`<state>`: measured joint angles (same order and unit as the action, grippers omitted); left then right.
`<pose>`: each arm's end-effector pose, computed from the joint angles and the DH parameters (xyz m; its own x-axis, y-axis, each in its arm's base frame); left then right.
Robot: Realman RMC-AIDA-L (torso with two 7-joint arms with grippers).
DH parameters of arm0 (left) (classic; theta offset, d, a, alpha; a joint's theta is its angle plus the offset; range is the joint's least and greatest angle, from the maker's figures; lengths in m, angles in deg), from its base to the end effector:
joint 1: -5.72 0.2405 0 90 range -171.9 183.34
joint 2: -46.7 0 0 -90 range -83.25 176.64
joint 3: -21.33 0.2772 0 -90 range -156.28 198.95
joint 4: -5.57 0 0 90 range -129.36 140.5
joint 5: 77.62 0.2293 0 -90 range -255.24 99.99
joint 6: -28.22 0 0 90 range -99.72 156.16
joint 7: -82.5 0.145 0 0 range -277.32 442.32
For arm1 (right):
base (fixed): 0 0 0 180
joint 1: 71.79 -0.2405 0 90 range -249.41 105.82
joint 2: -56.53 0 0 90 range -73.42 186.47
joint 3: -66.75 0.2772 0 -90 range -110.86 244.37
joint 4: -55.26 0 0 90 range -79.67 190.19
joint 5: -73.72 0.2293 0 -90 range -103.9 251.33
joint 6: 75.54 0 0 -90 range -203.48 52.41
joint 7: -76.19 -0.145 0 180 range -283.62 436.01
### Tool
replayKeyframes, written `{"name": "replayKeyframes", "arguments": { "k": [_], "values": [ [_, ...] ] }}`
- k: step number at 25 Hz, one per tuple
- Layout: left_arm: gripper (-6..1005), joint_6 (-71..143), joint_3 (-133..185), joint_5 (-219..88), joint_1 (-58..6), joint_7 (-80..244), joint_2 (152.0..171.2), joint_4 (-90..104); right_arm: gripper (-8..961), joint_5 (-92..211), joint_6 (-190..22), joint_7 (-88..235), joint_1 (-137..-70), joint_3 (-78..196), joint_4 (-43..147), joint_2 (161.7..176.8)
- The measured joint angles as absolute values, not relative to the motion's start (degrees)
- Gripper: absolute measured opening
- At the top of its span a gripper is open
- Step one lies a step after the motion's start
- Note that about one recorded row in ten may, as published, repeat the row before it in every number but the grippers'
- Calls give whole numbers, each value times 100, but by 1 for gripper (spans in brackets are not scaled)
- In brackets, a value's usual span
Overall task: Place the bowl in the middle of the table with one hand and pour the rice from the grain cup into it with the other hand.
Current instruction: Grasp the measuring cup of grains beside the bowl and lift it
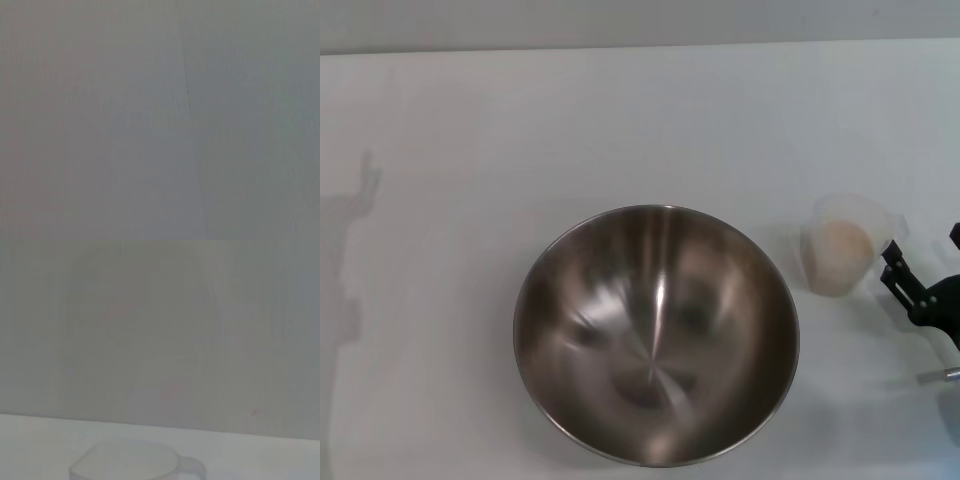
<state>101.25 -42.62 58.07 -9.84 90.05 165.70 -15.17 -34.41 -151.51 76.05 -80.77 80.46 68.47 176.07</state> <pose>-0.3629 0.3215 0.0035 0.7785 -0.2200 0.5878 0.6189 0.1136 -0.7772 0.3934 0.2184 -0.0777 0.7576 -0.0715 -0.6488 -0.6492 -0.1862 -0.7375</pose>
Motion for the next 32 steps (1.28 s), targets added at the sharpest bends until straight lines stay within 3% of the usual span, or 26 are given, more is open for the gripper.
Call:
{"name": "replayKeyframes", "arguments": {
  "k": [32],
  "values": [
    [826, 10116, -4104, 5819, -946, 8935, 16570, -1444, 822, -3419, -15076, 7576, -8244, 8133, 6803, 17603]
  ]
}}
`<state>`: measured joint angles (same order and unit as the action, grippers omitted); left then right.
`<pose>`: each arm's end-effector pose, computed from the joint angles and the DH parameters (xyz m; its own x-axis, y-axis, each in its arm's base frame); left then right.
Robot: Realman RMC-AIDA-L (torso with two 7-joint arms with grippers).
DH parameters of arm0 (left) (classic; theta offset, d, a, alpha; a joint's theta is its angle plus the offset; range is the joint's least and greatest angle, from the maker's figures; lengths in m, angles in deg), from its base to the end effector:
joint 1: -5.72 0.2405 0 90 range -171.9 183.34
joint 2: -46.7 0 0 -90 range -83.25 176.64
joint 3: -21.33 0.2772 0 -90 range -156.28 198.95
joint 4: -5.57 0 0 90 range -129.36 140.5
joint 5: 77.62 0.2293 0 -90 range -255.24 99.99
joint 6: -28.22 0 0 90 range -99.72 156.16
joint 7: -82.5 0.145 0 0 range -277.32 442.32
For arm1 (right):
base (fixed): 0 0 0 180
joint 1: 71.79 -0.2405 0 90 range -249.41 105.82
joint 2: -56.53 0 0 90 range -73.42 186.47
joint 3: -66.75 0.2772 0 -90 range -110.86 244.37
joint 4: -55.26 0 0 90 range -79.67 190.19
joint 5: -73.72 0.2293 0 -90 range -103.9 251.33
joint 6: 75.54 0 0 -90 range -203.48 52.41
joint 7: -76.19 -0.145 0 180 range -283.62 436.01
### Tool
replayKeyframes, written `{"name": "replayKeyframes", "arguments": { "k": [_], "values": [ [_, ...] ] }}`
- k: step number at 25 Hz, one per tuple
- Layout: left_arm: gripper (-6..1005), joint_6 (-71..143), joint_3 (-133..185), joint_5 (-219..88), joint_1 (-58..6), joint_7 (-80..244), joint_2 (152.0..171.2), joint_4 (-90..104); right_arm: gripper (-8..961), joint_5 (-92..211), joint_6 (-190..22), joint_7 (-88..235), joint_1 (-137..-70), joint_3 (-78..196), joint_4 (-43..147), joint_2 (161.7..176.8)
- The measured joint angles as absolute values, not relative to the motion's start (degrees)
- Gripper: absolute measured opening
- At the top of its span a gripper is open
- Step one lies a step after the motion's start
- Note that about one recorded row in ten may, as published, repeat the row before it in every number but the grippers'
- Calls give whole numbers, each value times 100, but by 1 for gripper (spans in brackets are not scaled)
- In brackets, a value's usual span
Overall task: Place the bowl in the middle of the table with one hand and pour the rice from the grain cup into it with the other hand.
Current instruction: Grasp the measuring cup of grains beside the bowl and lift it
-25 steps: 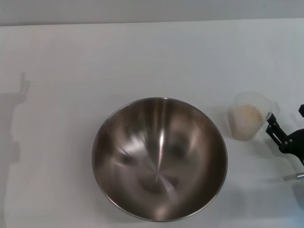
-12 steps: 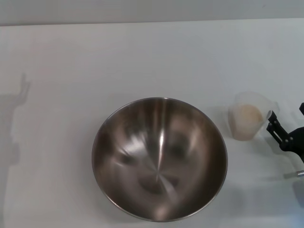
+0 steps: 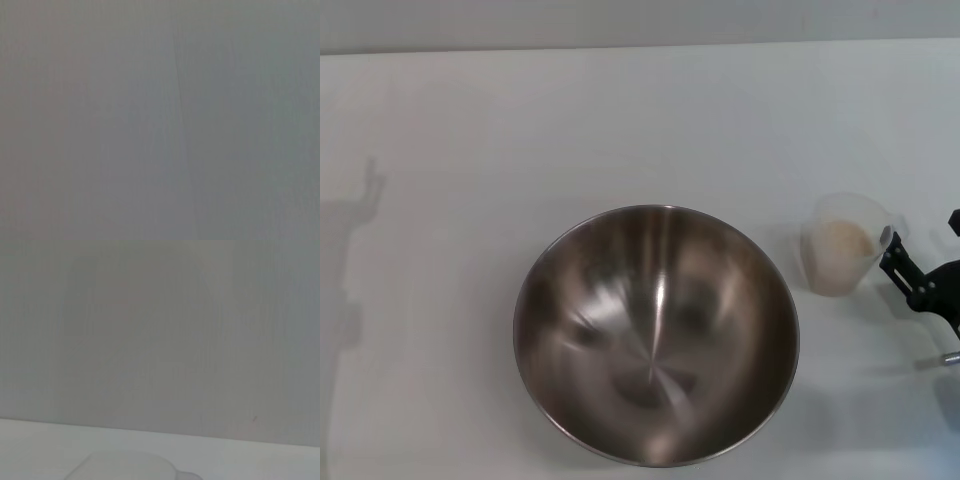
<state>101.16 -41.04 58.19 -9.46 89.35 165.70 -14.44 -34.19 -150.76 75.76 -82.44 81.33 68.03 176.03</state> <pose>-0.3655 0.3167 -0.0020 0.7801 -0.2015 0.5923 0.6169 0.0899 -0.7819 0.3915 0.2308 -0.0750 0.7598 -0.0615 -0.6472 -0.6459 -0.1851 -0.7407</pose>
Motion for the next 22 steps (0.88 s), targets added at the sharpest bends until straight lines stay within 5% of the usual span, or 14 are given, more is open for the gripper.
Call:
{"name": "replayKeyframes", "arguments": {
  "k": [22],
  "values": [
    [826, 10108, -4031, 5818, -949, 8935, 16570, -1368, 820, -3416, -15131, 7621, -8281, 8174, 6788, 17607]
  ]
}}
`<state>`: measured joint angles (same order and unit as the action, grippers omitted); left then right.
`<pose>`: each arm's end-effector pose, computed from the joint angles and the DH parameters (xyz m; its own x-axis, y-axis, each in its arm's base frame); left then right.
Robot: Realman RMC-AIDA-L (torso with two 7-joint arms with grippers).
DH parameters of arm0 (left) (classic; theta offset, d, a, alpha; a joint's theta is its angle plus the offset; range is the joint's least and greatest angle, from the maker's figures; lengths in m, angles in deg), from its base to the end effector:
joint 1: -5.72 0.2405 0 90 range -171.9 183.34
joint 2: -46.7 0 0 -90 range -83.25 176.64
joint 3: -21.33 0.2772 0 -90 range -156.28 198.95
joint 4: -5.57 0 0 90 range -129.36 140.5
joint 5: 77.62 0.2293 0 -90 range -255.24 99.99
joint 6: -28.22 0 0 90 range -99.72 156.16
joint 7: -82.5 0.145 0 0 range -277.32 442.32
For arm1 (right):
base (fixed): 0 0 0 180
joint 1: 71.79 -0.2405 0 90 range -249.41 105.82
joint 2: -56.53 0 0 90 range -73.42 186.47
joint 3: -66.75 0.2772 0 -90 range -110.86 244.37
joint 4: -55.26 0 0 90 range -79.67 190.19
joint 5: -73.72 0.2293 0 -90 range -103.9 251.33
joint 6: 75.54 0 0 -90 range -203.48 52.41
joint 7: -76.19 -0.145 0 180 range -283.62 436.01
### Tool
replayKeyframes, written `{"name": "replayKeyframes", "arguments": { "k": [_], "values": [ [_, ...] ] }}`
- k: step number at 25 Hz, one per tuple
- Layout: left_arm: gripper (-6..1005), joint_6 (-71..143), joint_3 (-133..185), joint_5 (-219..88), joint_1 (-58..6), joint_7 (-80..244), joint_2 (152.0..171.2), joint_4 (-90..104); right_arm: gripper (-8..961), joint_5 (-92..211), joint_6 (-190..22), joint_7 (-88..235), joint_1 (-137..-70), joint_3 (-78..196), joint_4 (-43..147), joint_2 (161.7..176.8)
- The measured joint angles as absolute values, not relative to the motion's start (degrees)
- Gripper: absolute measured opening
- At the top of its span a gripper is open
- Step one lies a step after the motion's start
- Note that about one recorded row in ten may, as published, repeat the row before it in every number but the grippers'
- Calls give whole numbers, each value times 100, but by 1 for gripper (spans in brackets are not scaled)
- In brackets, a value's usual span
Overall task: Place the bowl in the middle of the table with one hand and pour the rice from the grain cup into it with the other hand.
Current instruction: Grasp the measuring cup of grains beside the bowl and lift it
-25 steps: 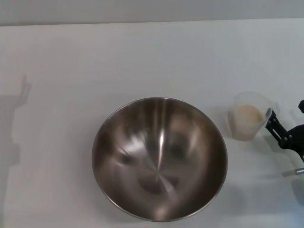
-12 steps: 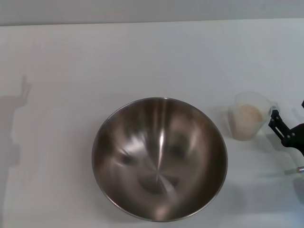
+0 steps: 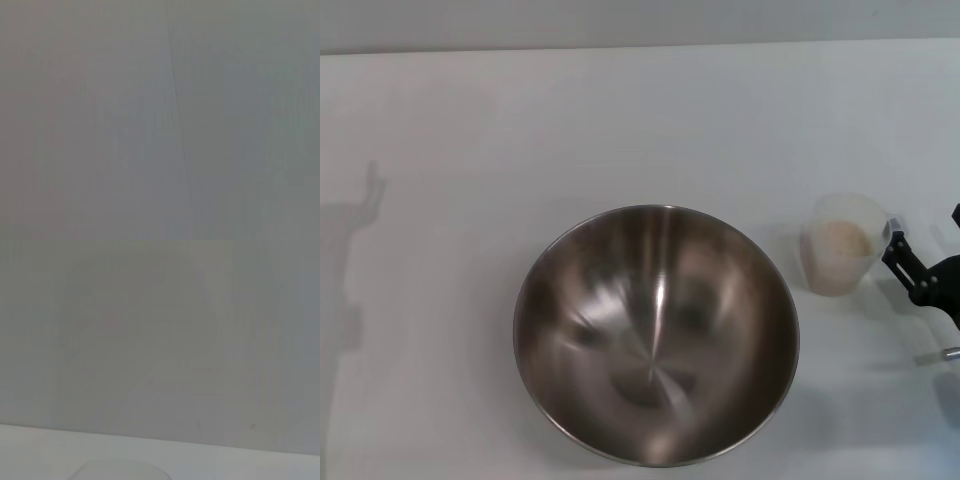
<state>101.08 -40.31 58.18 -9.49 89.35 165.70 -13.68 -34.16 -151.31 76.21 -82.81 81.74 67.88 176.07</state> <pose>-0.3677 0.3148 -0.0044 0.7870 -0.1887 0.5873 0.6085 0.0806 -0.7895 0.3898 0.2339 -0.0729 0.7646 -0.0449 -0.6430 -0.6391 -0.1820 -0.7473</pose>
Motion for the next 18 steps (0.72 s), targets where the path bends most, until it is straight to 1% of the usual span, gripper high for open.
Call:
{"name": "replayKeyframes", "arguments": {
  "k": [4, 10, 14, 18],
  "values": [
    [826, 10108, -4028, 5813, -949, 8935, 16570, -1367, 819, -3438, -15134, 7623, -8286, 8150, 6803, 17606],
    [826, 10063, -4028, 5810, -958, 8935, 16570, -1363, 595, -3450, -15137, 7625, -8306, 8136, 6809, 17605],
    [826, 10048, -4028, 5808, -960, 8935, 16570, -1358, 351, -3460, -15136, 7627, -8329, 8124, 6809, 17605],
    [826, 10015, -4027, 5807, -956, 8935, 16564, -1353, 191, -3461, -15103, 7628, -8354, 8119, 6807, 17610]
  ]
}}
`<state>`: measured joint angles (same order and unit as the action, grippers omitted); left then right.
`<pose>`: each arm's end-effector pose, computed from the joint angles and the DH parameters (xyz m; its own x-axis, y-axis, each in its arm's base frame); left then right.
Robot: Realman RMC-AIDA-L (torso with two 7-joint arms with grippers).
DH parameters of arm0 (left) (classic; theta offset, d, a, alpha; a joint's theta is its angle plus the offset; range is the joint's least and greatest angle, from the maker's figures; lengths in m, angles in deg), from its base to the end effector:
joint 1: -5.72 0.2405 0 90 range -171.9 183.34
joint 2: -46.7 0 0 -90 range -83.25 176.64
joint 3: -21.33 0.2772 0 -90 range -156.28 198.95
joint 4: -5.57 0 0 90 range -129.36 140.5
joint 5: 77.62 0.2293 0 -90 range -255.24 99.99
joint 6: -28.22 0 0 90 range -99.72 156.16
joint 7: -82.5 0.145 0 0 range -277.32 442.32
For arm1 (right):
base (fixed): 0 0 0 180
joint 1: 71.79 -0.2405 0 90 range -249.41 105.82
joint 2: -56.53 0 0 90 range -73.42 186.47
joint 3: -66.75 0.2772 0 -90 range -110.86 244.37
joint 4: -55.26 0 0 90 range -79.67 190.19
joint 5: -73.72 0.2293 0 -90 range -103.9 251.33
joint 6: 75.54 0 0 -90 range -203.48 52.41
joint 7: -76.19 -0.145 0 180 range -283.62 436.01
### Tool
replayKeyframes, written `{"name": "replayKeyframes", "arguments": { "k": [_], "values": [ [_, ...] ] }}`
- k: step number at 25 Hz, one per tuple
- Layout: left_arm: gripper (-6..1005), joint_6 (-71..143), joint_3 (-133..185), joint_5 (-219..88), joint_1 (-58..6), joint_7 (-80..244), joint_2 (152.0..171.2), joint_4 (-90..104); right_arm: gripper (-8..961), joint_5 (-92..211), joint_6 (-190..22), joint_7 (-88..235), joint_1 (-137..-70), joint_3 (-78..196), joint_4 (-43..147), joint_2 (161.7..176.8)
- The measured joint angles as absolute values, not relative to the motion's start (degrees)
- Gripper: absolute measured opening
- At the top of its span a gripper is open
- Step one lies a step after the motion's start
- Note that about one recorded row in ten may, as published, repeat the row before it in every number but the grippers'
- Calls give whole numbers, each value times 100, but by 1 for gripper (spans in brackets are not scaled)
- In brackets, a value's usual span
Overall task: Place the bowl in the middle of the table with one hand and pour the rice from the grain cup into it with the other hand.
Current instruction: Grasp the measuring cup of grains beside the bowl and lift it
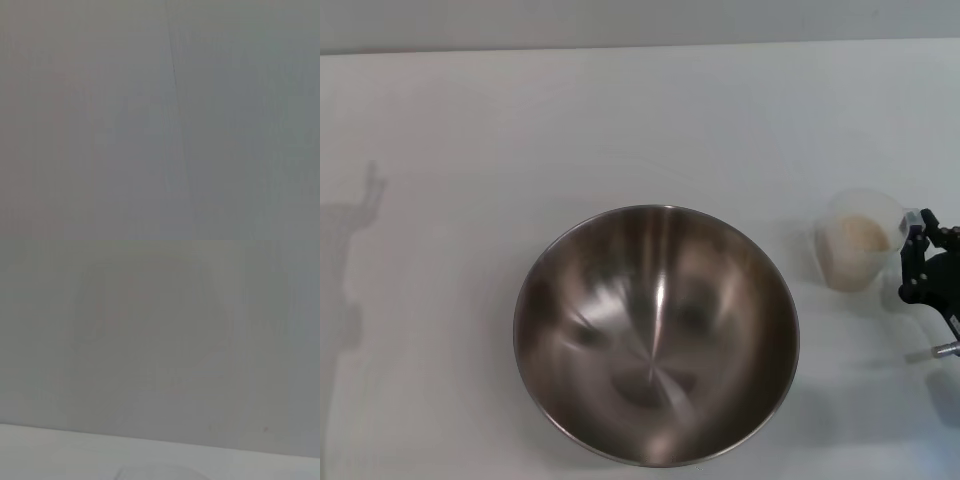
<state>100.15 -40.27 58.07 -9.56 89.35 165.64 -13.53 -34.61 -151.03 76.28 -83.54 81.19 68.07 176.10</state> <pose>-0.3700 0.3154 -0.0055 0.7899 -0.1718 0.5887 0.6068 0.0798 -0.7909 0.3852 0.2379 -0.0762 0.7665 -0.0406 -0.6410 -0.6340 -0.2075 -0.7450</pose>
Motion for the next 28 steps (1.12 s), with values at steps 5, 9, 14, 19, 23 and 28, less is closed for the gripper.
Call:
{"name": "replayKeyframes", "arguments": {
  "k": [5, 9, 14, 19, 23, 28],
  "values": [
    [826, 9992, -4028, 5807, -959, 8935, 16563, -1325, 85, -3442, -15109, 7629, -8364, 8135, 6807, 17618],
    [826, 9992, -4027, 5807, -962, 8935, 16562, -1316, 51, -3433, -15146, 7629, -8354, 8167, 6802, 17611],
    [826, 9991, -4027, 5807, -967, 8935, 16561, -1311, 16, -3425, -15695, 7635, -8201, 8178, 6807, 17616],
    [826, 9990, -4027, 5808, -966, 8935, 16565, -1307, 13, -3441, -16668, 7638, -8086, 8132, 6785, 17599],
    [826, 9976, -4028, 5807, -956, 8935, 16566, -1304, 13, -3683, -17357, 7734, -8119, 8107, 6771, 17588],
    [826, 9848, -4030, 5808, -952, 8933, 16570, -1297, 14, -4327, -17778, 8381, -8284, 8107, 6869, 17598]
  ]
}}
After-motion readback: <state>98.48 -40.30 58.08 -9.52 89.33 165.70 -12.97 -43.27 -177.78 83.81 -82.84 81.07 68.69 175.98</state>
